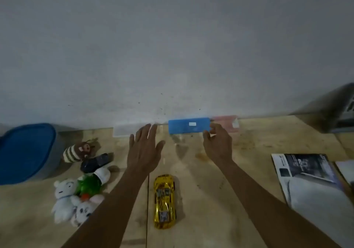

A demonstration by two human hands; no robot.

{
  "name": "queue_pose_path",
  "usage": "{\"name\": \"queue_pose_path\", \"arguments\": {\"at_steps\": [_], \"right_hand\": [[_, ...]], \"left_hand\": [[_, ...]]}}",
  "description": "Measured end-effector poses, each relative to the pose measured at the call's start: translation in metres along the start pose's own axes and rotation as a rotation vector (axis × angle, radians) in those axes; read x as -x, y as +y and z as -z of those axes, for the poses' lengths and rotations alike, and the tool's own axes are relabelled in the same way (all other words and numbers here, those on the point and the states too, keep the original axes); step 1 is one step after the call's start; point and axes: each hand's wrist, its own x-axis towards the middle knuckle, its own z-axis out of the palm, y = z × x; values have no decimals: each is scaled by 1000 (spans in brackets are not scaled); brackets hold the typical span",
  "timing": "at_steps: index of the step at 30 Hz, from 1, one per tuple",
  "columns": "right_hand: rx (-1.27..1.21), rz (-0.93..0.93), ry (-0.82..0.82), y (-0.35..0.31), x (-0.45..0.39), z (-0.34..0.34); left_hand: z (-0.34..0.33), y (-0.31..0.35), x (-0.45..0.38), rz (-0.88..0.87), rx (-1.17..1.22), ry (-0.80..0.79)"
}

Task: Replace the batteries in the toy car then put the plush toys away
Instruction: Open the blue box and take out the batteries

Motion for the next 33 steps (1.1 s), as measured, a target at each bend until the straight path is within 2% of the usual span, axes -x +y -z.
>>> {"name": "queue_pose_path", "arguments": {"at_steps": [6, 12, 19, 24, 33], "right_hand": [[-49, -308, -133, 15, -25, -51], [-221, -618, -77, 18, -55, -86], [-354, -732, -43, 19, -69, -108], [-487, -866, -124, 12, -69, -125], [-695, -938, -207, 17, -68, -118]], "left_hand": [[-57, 15, -48, -45, -17, -100], [-96, 26, -99, -99, -38, -152], [-122, 20, -114, -143, -103, -148], [-122, 1, -116, -175, -163, -44], [-127, -4, -123, -234, -250, 36]]}}
